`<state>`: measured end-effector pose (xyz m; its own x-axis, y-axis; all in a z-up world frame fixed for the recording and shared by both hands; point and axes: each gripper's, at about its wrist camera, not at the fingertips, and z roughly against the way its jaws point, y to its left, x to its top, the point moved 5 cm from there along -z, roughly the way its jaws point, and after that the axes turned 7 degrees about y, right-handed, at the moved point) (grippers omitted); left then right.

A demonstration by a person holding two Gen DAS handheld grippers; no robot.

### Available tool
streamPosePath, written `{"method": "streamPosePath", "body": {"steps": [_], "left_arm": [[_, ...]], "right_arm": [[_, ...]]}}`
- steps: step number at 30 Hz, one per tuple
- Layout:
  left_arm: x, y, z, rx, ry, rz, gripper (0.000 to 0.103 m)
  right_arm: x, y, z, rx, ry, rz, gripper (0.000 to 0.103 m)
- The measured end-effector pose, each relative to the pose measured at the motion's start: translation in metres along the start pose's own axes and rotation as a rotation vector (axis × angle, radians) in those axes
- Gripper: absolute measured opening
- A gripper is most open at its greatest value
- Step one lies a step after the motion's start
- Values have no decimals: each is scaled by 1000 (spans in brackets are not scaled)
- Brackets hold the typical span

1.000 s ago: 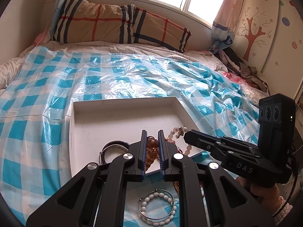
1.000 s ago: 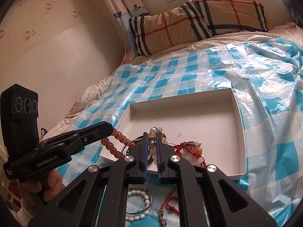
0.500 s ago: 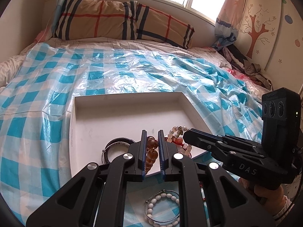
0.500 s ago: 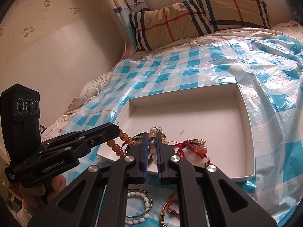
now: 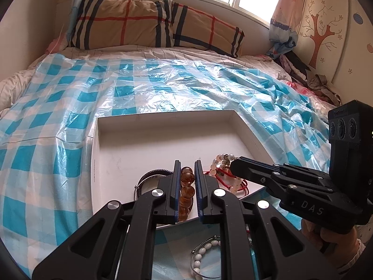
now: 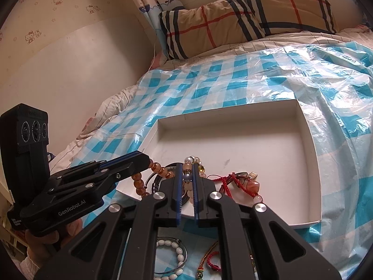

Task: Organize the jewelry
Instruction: 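Lower both bead bracelets into the white box and open both tools, then grasp the red-and-gold string bracelet with the right tool while the left tool approaches the bangle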

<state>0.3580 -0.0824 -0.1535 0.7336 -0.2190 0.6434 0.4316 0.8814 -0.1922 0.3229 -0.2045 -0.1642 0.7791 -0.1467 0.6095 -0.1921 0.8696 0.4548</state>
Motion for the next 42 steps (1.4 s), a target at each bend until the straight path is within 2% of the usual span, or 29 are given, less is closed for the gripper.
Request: {"method": "streamPosePath", "body": {"steps": [4,7,11,18,24,31,32,35,37,42], "left_arm": [[-2,4,-6,22,11,0,11],[-4,9,-12,56,30,-2,11],[-8,18,-17,86,57,17,11],[-14,26,-1,108,48,35,11],[-37,31,25,126,55,48,11],[-78,9,21,46,163,-10,11],[-83,4,18,31,177,-24,11],[-94,-9,10,-11,220,-58,14],[-95,-13,4,-13,232,-60,22],[-92,-6,-9,-8,249,-17,25]], "right_arm": [[-1,-8,-5,-29,7,-10,9],[-3,-19,-10,-107,19,-23,9],[-5,-35,-6,-148,3,-63,25],[-13,-41,20,-166,-14,-69,25],[-44,-52,39,-188,33,-91,27],[-81,-58,36,-198,137,-90,27],[-84,-57,35,-194,149,-83,29],[-84,-51,33,-194,153,-48,38],[-81,-48,29,-200,150,-30,38],[-69,-49,12,-200,156,-16,38]]}}
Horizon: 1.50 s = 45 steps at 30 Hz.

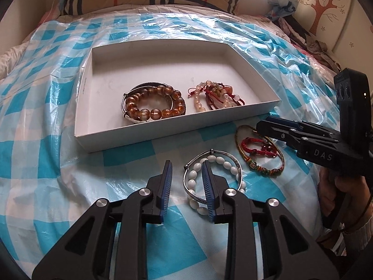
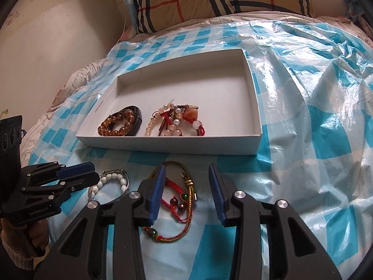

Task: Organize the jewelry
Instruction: 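Grasp the red-and-gold string bracelet with the right tool while the left tool approaches the bangle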

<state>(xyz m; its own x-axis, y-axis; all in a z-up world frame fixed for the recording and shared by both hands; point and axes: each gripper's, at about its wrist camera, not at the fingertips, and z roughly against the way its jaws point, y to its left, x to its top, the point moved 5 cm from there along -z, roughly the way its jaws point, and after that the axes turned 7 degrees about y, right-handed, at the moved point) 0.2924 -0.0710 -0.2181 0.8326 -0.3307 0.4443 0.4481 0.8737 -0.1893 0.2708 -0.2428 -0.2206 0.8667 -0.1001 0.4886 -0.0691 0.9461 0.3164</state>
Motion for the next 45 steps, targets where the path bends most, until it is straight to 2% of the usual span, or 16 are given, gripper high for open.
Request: {"method": "streamPosePath", "body": {"steps": [4,6,9,16,26,28,29,31,32,34,35,39,40,42,43,45], "left_arm": [[-3,-2,-11,1,31,-6,25],[-7,-9,-12,2,41,-42,24],[-15,-22,-9,-11,56,-92,17],[-24,-17,13,-84,53,-48,11],[-10,-8,8,-54,54,-19,11],[-5,-5,2,-51,60,-11,17],[-3,-4,-3,-54,66,-8,25],[-1,-5,-12,-71,77,-9,25],[-1,-7,-14,-69,75,-19,25],[-1,-12,-13,-74,76,-40,9],[-2,-14,-10,-77,68,-44,6],[-1,-17,12,-96,27,-35,5],[0,-17,19,-104,14,-28,5],[2,-15,34,-115,-15,-13,5],[3,-14,41,-120,-28,-5,5],[4,-10,51,-129,-50,14,5]], "right_arm": [[1,8,-16,-40,52,55,33],[-2,12,-17,-62,61,86,21],[-12,16,-13,-55,73,110,10],[-31,1,19,21,34,24,9],[-30,-10,43,90,-32,-39,9],[-28,-7,50,126,-63,-38,9],[-27,-6,53,138,-74,-37,9],[-26,-6,56,137,-78,-38,9],[-26,-6,57,147,-79,-44,9],[-25,-7,61,179,-87,-61,9],[-25,-7,64,187,-90,-64,9],[-27,-6,64,149,-57,-54,9],[-28,-7,62,140,-45,-56,13],[-32,-8,59,98,-30,-55,58],[-34,-6,57,77,-22,-40,64],[-37,2,51,64,4,1,67]]}}
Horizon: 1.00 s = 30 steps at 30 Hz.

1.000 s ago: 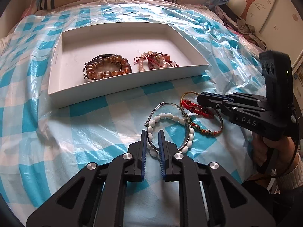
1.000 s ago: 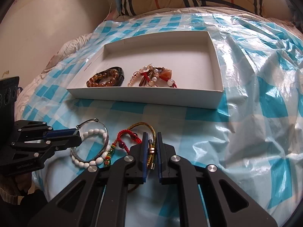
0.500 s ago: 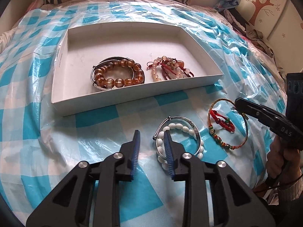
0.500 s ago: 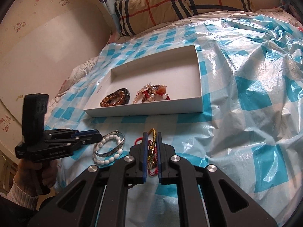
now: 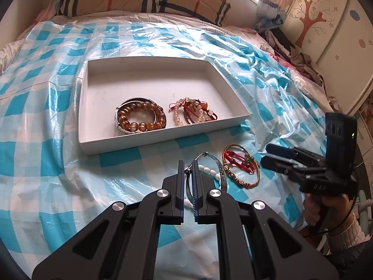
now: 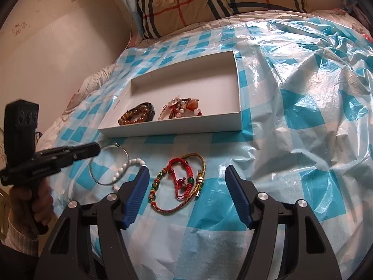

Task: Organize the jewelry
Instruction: 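Grasp the red-and-gold string bracelet with the right tool while the left tool approaches the bangle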

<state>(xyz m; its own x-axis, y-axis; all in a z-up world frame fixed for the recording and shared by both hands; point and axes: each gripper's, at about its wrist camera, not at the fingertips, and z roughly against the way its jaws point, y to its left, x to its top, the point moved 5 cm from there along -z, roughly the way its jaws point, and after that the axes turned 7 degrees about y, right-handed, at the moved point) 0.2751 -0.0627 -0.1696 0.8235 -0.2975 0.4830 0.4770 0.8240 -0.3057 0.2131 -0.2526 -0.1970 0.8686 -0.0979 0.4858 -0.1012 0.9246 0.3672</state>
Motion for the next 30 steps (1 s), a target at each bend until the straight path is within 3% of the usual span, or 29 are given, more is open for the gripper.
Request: {"method": "streamPosePath", "body": {"steps": [3,6,14,16,18,23,24,25,27,30], "left_arm": [[0,7,7,-5,-12,24,5],[-4,13,4,-5,-5,41,5],[-10,18,0,-16,4,50,6],[-10,18,2,-20,1,49,6],[-10,15,2,-25,0,44,6],[-10,10,-1,-33,8,34,6],[-10,9,-2,-33,9,34,6],[-10,9,-2,-34,10,34,6],[-10,8,-3,-33,10,34,6],[-10,8,-2,-29,9,36,6]], "right_arm": [[-4,16,-17,-44,42,88,75],[-6,25,-34,-130,78,164,77],[-5,-4,-18,20,56,-32,78],[-9,-11,-13,11,53,-53,67],[-10,-17,-15,-10,65,-61,51],[2,-28,-29,60,66,-136,49],[5,-28,-32,65,69,-136,44],[7,-26,-34,61,74,-122,38],[8,-20,-36,72,85,-101,9],[5,-16,-27,134,65,-112,9]]}}
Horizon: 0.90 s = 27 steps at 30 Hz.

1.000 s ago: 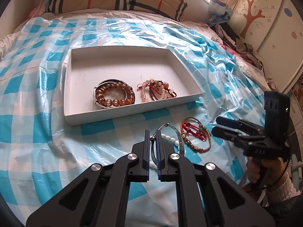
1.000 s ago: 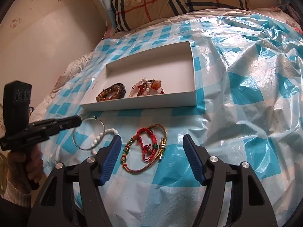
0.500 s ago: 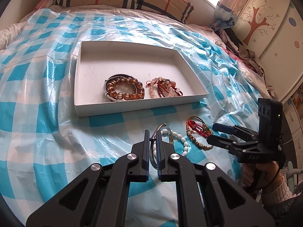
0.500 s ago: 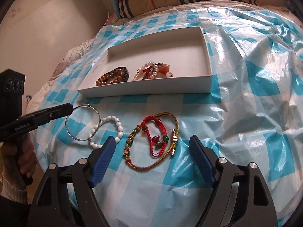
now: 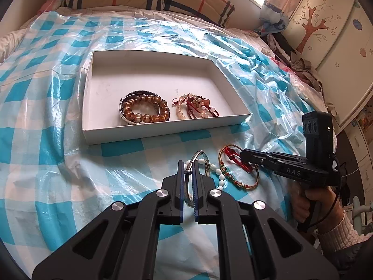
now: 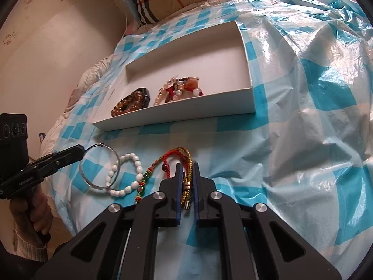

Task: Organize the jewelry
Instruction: 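Grasp the red-and-gold string bracelet with the right tool while the left tool approaches the bangle, then grasp the silver bangle with white beads with the left tool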

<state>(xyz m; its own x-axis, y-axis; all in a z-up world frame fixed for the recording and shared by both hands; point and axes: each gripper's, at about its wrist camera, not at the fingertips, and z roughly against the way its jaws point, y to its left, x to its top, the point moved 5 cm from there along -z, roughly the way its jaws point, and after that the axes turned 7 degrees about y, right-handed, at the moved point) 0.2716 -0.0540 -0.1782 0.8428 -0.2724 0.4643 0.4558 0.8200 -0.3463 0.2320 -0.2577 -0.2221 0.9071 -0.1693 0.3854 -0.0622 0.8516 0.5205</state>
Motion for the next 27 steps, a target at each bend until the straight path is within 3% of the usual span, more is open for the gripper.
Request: {"method": "streamPosePath", "body": {"steps": [5,9,15,24,27], "left_arm": [[1,-3,7,-2,-11,-5,6],[3,-9,18,-12,-34,-14,5],[2,-10,17,23,-32,-28,5],[-1,31,-16,127,31,25,6],[6,33,-31,161,46,7,17]], "right_arm": [[-2,12,35,107,-101,-23,9],[-1,29,58,139,-151,11,6],[0,37,58,112,-148,35,6],[-1,21,52,112,-150,0,6],[0,22,49,121,-147,4,6]]}}
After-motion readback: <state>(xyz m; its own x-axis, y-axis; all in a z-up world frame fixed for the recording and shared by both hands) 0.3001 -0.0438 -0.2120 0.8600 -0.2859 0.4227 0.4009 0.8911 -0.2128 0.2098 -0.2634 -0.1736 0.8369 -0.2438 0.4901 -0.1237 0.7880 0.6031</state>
